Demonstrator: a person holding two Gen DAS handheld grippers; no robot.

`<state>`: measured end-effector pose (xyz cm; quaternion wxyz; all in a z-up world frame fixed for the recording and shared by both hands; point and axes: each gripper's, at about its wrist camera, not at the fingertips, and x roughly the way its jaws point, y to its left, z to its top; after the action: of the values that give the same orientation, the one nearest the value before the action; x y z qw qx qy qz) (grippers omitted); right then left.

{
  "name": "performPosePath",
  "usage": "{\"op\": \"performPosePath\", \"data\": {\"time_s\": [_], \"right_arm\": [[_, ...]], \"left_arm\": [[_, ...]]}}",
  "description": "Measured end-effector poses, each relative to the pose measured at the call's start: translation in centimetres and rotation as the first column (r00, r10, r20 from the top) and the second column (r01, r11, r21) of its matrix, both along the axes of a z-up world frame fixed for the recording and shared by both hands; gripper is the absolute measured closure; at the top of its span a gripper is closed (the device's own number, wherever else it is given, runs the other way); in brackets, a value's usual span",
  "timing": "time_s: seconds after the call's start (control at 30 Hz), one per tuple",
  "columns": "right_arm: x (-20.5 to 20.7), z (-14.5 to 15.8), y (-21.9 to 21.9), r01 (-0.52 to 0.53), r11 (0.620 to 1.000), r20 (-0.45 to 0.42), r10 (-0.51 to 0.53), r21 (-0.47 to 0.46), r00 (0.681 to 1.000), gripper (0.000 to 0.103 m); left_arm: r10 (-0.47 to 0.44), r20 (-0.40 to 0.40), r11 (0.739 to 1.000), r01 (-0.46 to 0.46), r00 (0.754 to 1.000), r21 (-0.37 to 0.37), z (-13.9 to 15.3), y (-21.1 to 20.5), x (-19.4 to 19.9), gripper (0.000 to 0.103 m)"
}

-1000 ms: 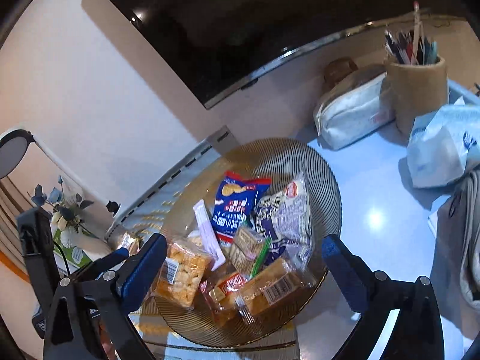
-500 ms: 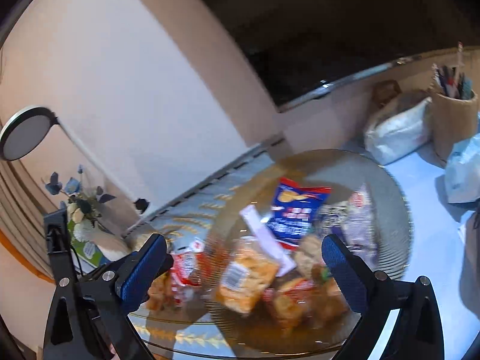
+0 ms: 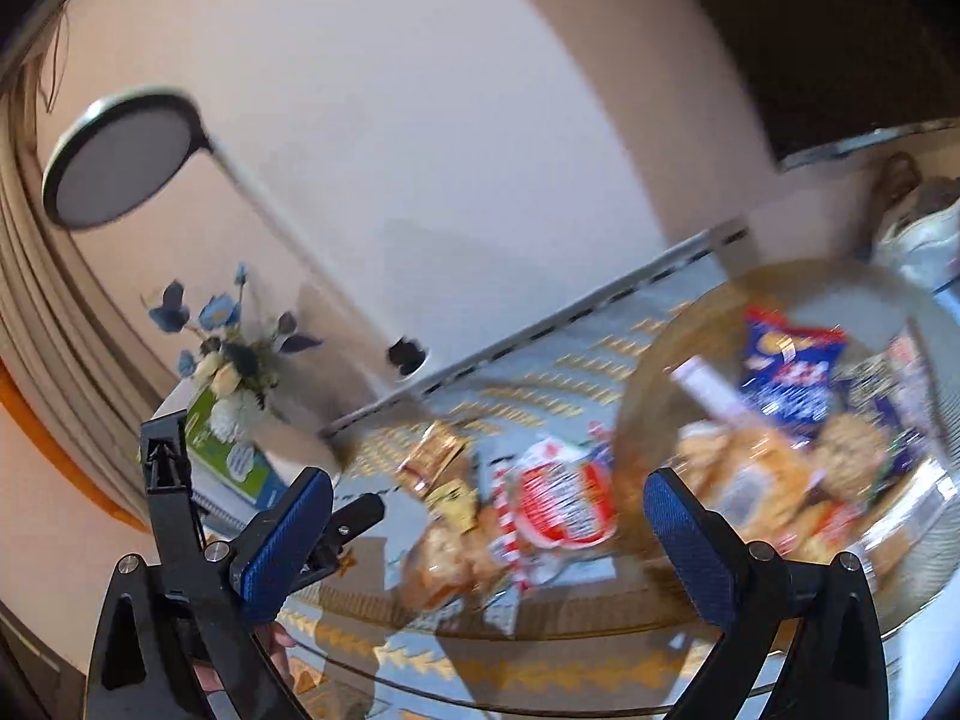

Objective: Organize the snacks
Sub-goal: 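Move both open tools back toward the remaining bread packs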

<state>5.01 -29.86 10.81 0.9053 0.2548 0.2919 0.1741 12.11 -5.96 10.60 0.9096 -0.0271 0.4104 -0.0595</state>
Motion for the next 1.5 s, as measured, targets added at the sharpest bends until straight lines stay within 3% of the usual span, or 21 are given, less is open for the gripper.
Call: {"op": "performPosePath", "data": {"time_s": [0.33,0.47,0.63,0.73,0.8,0.87,0.97,1.07,1.13,1.33,1.4,1.5], "right_arm": [[1.4,-5.2,4.6,-0.036,0.999,-0.098,0.038,0.018,0.995,0.0],[2.1,-7.5,4.3,0.01,0.998,-0.148,0.0,0.069,0.989,0.0],[2.9,-10.4,3.1,0.097,0.983,-0.199,-0.065,0.154,0.978,0.0],[3.5,-11.6,2.2,0.179,0.961,-0.198,-0.137,0.212,0.971,0.0],[4.3,-12.4,1.8,0.218,0.943,-0.218,-0.164,0.252,0.962,0.0],[4.9,-12.1,1.7,0.251,0.938,-0.194,-0.207,0.238,0.959,0.0],[6.2,-12.0,1.9,0.284,0.937,-0.184,-0.248,0.205,0.951,0.0],[7.1,-11.6,2.6,0.311,0.943,-0.144,-0.293,0.119,0.945,0.0],[7.5,-11.5,3.0,0.309,0.949,-0.136,-0.298,0.067,0.945,0.0],[6.7,-11.1,2.2,0.291,0.95,-0.105,-0.28,0.112,0.954,0.0],[6.8,-11.0,2.3,0.297,0.95,-0.112,-0.287,0.095,0.951,0.0],[6.9,-10.9,2.7,0.307,0.95,-0.121,-0.299,0.057,0.947,0.0]], "left_arm": [[-0.029,-0.09,0.99,0.017,0.996,-0.14,-4.8,2.8,-0.3,0.013],[-0.055,-0.107,0.991,0.04,0.993,-0.131,-6.2,1.4,0.0,0.013],[-0.074,-0.062,0.989,0.065,0.995,-0.132,-6.5,0.9,-0.2,0.011],[-0.083,-0.054,0.988,0.075,0.995,-0.137,-6.8,1.2,-0.2,0.003],[-0.116,-0.049,0.978,0.106,0.992,-0.178,-7.1,1.6,-0.3,0.003],[-0.148,-0.046,0.97,0.136,0.988,-0.204,-7.5,1.6,-0.3,0.003],[-0.179,-0.058,0.972,0.167,0.982,-0.164,-8.6,0.8,0.0,0.003],[-0.195,-0.06,0.976,0.187,0.979,-0.111,-9.4,0.0,0.0,0.003],[-0.225,-0.047,0.967,0.217,0.973,-0.131,-9.2,-0.2,-0.1,0.003],[-0.216,-0.048,0.965,0.206,0.975,-0.164,-9.2,0.5,0.0,0.002],[-0.221,-0.054,0.967,0.211,0.974,-0.142,-9.2,0.2,0.0,0.001],[-0.218,-0.071,0.975,0.214,0.973,-0.054,-9.4,-1.3,0.1,0.001]]}}
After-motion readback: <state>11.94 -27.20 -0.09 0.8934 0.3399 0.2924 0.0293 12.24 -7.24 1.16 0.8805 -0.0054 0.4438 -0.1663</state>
